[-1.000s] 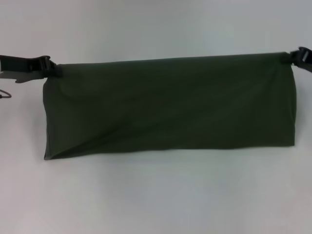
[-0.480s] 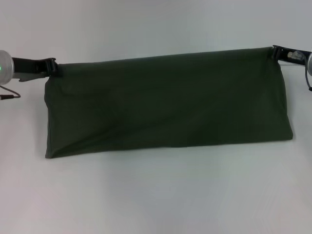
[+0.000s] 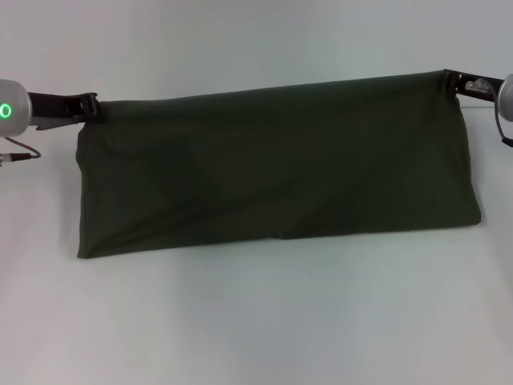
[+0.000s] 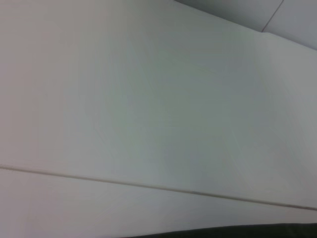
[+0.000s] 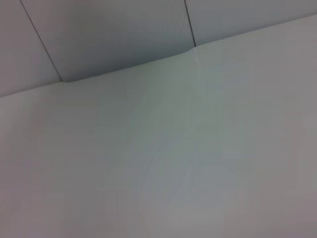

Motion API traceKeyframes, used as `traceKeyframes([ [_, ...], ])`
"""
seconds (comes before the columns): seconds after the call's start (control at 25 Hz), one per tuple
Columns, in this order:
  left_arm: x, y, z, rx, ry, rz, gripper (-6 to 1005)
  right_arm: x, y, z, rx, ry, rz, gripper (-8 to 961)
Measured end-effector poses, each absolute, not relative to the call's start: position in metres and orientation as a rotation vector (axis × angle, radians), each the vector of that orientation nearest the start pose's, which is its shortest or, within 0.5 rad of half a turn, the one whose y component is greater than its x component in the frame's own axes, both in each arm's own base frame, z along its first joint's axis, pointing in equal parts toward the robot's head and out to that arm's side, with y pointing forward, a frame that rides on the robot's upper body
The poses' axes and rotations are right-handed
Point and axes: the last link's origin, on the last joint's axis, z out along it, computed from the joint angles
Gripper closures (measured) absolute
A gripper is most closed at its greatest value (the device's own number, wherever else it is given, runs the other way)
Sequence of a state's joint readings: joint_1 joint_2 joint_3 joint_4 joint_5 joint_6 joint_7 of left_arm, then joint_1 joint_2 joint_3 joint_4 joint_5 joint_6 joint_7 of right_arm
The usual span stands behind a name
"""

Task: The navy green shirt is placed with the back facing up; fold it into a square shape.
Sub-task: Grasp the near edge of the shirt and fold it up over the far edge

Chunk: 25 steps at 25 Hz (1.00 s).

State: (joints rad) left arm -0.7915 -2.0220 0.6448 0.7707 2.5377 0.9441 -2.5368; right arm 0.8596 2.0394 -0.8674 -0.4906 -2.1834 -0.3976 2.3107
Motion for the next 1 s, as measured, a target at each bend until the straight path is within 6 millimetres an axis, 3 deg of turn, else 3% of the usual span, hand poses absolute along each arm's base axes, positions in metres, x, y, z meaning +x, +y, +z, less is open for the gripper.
traceKeyframes([
  [0.2, -0.262, 0.462, 0.062, -1.850, -1.418, -0.306, 929, 0.247, 0.497, 0.030, -1.768, 1.219, 0.380, 881],
  [0.4, -0.265, 0.465, 0.071, -1.746, -1.425, -0.396, 846, 0.243, 0.503, 0.056, -1.761, 1.247, 0.427, 872],
  [0.48, -0.267, 0.459, 0.079, -1.720, -1.418, -0.451, 813, 0.245, 0.496, 0.070, -1.776, 1.275, 0.475, 727],
  [0.52, -0.267, 0.453, 0.083, -1.711, -1.416, -0.477, 796, 0.247, 0.489, 0.078, -1.783, 1.293, 0.512, 655],
  [0.56, -0.269, 0.439, 0.082, -1.727, -1.447, -0.516, 779, 0.248, 0.481, 0.083, -1.796, 1.316, 0.551, 633],
  [0.6, -0.269, 0.439, 0.082, -1.727, -1.447, -0.516, 763, 0.252, 0.471, 0.087, -1.807, 1.340, 0.591, 611],
  [0.72, -0.272, 0.413, 0.072, -1.794, -1.554, -0.631, 664, 0.263, 0.435, 0.086, -1.892, 1.426, 0.725, 544],
  [0.84, -0.277, 0.385, 0.059, -1.850, -1.695, -0.908, 542, 0.279, 0.399, 0.079, -1.960, 1.501, 0.874, 478],
  [1.0, -0.286, 0.361, 0.058, -1.793, -1.829, -1.250, 355, 0.297, 0.364, 0.073, -1.991, 1.562, 1.069, 370],
])
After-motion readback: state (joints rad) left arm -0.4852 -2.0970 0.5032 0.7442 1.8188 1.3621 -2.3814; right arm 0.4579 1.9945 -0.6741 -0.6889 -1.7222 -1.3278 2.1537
